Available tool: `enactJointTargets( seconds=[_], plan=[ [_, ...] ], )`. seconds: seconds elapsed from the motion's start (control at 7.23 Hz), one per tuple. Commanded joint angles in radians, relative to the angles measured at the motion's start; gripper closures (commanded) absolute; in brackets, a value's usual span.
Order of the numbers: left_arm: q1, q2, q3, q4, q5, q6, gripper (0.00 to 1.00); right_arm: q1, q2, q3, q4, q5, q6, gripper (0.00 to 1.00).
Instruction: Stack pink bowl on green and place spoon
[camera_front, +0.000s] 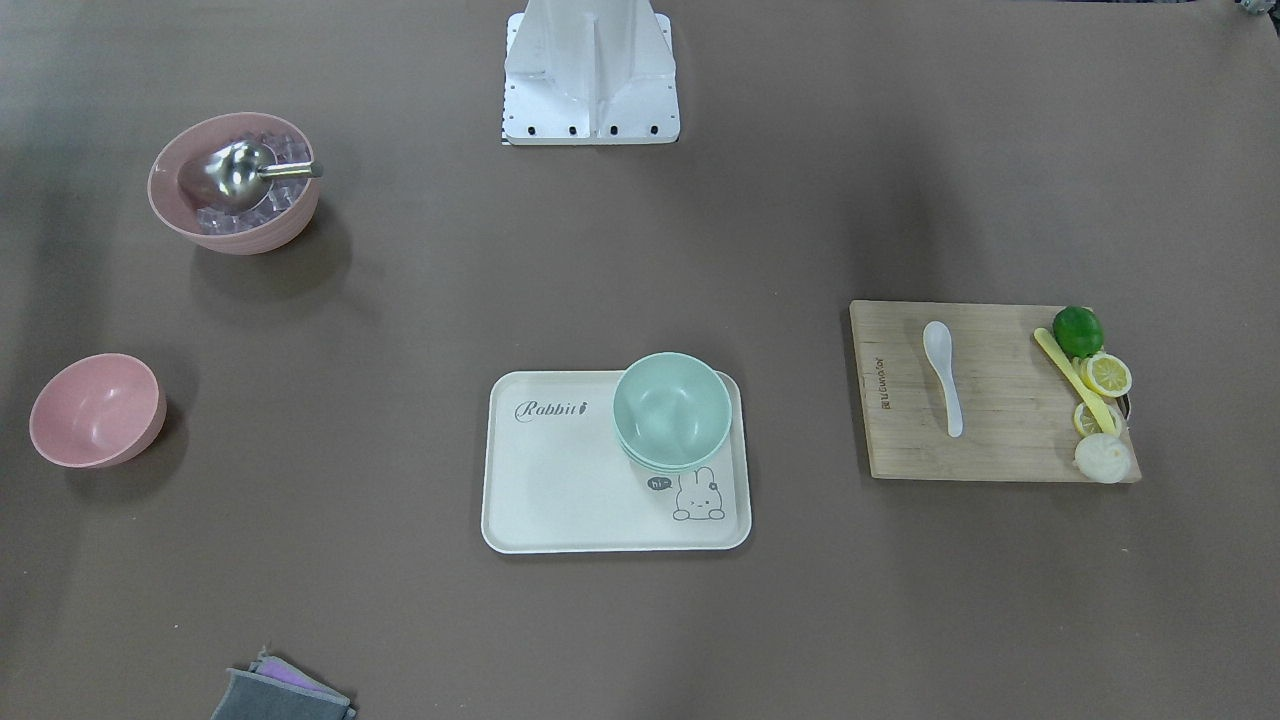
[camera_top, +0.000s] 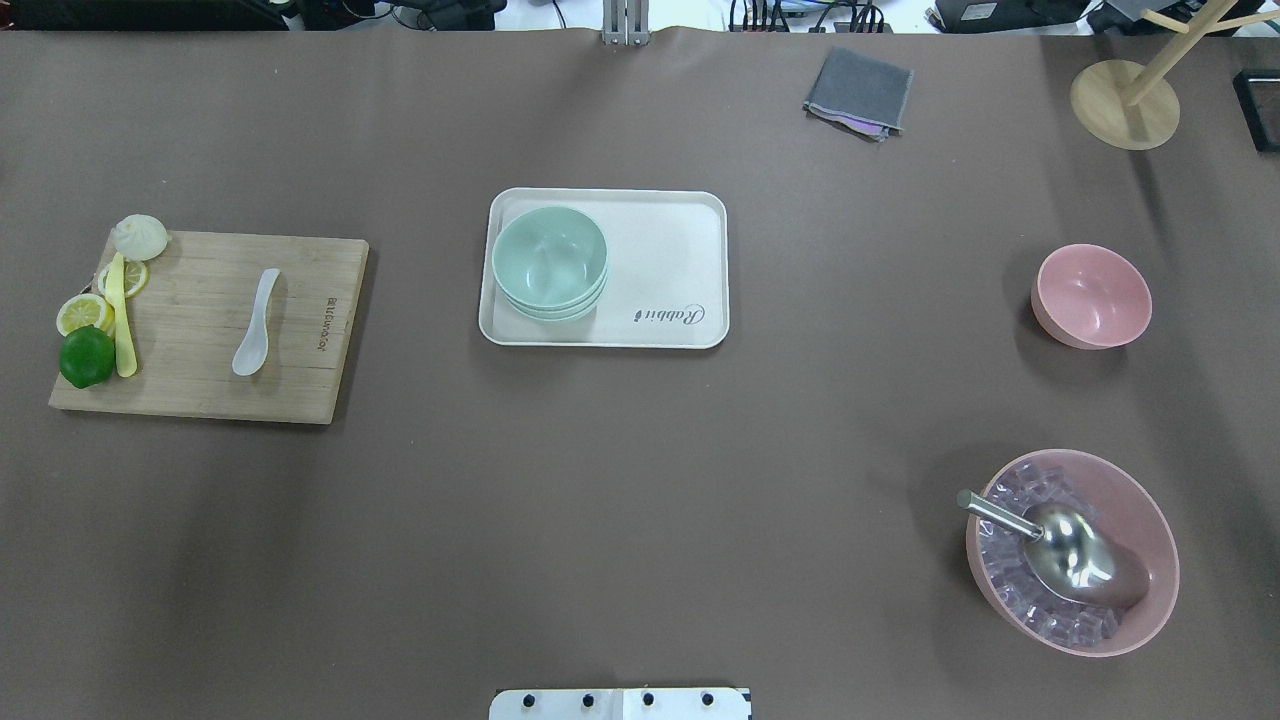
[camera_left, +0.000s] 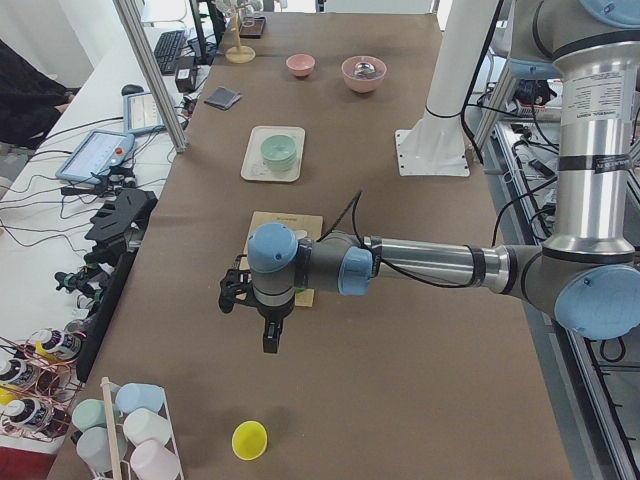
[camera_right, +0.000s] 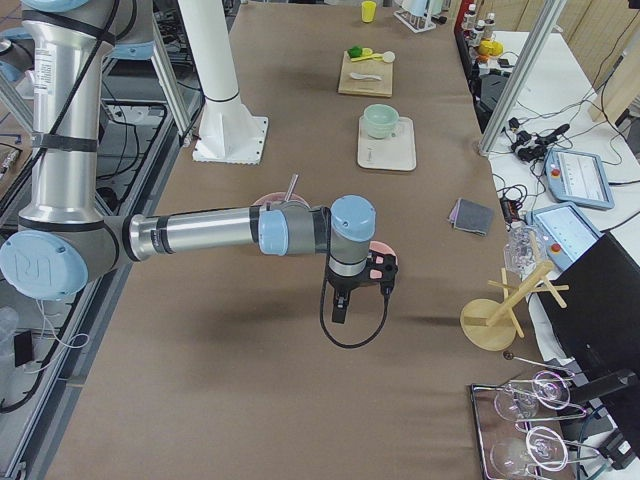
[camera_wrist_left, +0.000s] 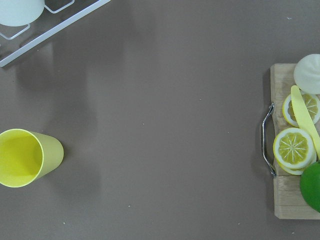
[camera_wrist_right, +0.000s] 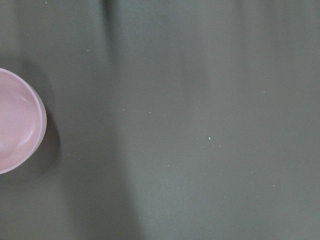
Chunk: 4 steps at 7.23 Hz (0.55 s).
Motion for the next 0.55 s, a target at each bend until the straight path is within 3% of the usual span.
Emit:
enactJointTargets(
  seconds=[0.0,0.41],
  plan=[
    [0.002,-0.001,-0.001,-0.002,0.000,-0.001,0.01,0.001,0.005,0.000,0.000,0.000,0.000,0.00],
    [0.002,-0.004,-0.012,-0.002,-0.003,-0.001,0.01,0.001,0.014,0.008,0.000,0.006,0.000,0.00]
  ],
)
